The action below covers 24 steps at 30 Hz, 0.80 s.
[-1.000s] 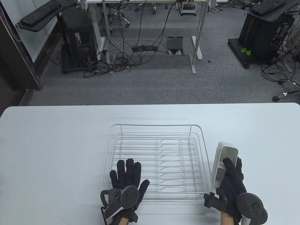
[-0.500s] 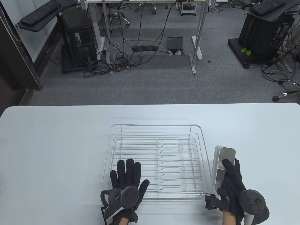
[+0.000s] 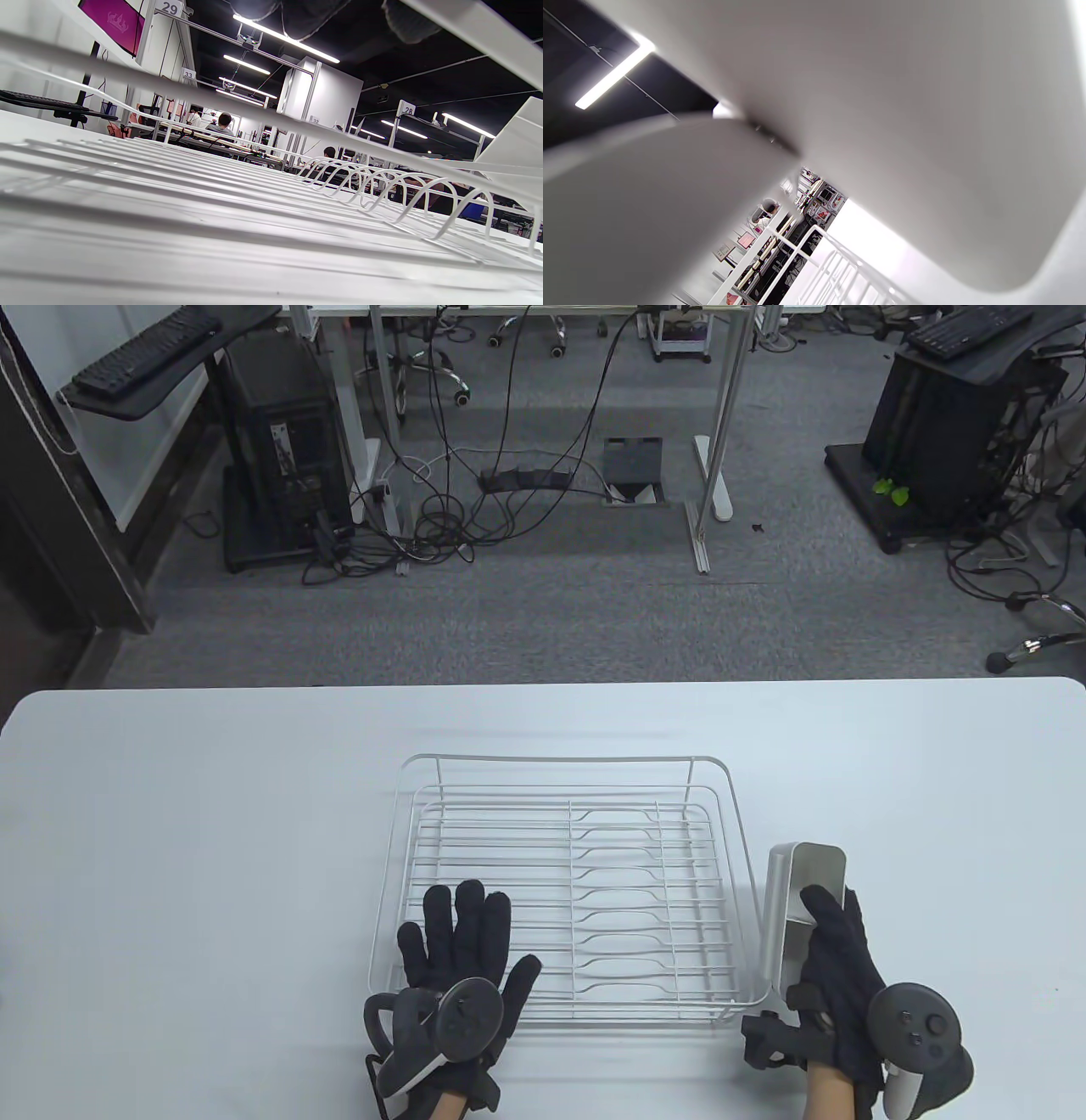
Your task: Hang the cutlery bin on dish rack (Opening facing upward)
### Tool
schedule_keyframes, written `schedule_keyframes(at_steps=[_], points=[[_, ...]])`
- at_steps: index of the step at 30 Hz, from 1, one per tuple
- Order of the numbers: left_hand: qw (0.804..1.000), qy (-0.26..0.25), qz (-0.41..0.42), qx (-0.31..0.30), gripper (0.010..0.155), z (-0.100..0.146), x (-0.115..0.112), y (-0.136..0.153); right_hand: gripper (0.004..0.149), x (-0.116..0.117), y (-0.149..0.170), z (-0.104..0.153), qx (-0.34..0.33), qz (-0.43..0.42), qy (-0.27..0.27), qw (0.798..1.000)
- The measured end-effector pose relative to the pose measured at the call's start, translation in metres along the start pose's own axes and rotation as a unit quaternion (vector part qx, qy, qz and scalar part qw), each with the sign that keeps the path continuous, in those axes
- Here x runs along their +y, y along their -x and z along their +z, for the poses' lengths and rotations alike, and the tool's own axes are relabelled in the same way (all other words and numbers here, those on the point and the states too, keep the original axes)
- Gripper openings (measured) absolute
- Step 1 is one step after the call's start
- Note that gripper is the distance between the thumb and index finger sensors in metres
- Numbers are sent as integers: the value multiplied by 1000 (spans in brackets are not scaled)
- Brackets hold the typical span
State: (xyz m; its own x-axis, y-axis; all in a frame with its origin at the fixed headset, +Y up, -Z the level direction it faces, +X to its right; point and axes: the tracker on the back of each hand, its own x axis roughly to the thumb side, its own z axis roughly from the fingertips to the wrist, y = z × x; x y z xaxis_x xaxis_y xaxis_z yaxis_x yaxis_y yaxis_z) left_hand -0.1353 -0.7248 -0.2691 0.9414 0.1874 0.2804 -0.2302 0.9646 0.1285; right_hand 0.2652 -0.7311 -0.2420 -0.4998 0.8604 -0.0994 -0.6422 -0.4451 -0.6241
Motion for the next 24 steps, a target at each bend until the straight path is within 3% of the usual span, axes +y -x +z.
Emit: schedule_keyframes(at_steps=[24], points=[[1000, 0, 2, 2, 77, 0, -1, 0, 39, 5, 12, -4, 35, -28, -21, 999]])
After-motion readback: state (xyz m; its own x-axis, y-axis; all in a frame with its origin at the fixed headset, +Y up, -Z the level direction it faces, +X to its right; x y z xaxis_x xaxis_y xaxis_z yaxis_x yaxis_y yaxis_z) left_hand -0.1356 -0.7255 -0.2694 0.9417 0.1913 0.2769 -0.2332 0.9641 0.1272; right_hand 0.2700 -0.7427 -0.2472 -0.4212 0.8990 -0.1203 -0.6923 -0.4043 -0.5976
